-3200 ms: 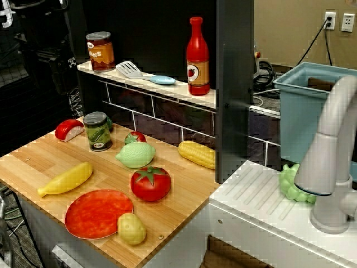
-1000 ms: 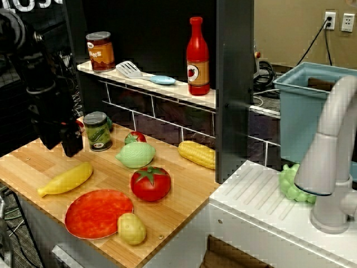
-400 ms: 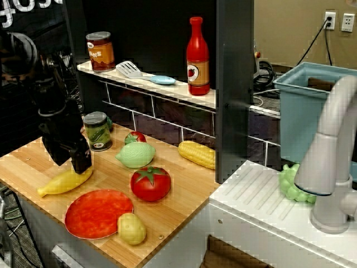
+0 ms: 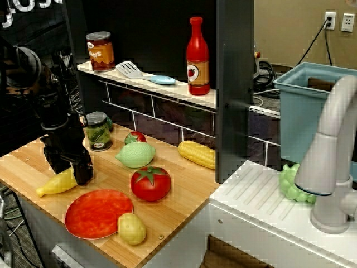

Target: Put banana on plate

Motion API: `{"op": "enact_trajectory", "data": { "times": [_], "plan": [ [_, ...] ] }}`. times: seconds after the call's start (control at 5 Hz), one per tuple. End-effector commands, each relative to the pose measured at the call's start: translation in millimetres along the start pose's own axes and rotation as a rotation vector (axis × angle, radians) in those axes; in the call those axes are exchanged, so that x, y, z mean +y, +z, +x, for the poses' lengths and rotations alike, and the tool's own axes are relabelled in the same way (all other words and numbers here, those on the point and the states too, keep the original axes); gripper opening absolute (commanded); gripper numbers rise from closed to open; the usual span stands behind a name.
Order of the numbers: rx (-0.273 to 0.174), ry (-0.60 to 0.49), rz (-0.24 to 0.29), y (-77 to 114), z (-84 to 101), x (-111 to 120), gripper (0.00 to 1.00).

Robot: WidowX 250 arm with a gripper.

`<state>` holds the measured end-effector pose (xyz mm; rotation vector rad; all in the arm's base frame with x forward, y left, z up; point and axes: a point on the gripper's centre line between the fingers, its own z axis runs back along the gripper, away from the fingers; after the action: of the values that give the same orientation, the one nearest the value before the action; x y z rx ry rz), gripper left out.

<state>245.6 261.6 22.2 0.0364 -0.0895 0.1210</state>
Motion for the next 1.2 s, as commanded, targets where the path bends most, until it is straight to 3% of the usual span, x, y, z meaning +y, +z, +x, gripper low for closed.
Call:
{"op": "enact_trajectory", "data": {
  "times": [0.0, 0.2, 0.4, 0.6, 0.8, 1.0],
  "plan": [
    [-0.028, 0.021, 0.016, 12.1, 5.3, 10, 0.0],
    [-0.018, 0.013, 0.01, 17.7, 6.3, 11, 0.0],
    [0.021, 0.001, 0.004, 32.5, 14.1, 9, 0.0],
    [0.057, -0.043, -0.057, 78.2, 22.1, -2, 0.0],
    [0.081, -0.085, -0.108, 105.9, 16.7, -10, 0.0],
    [0.078, -0.121, -0.113, 110.5, -1.4, -20, 0.0]
  ]
}}
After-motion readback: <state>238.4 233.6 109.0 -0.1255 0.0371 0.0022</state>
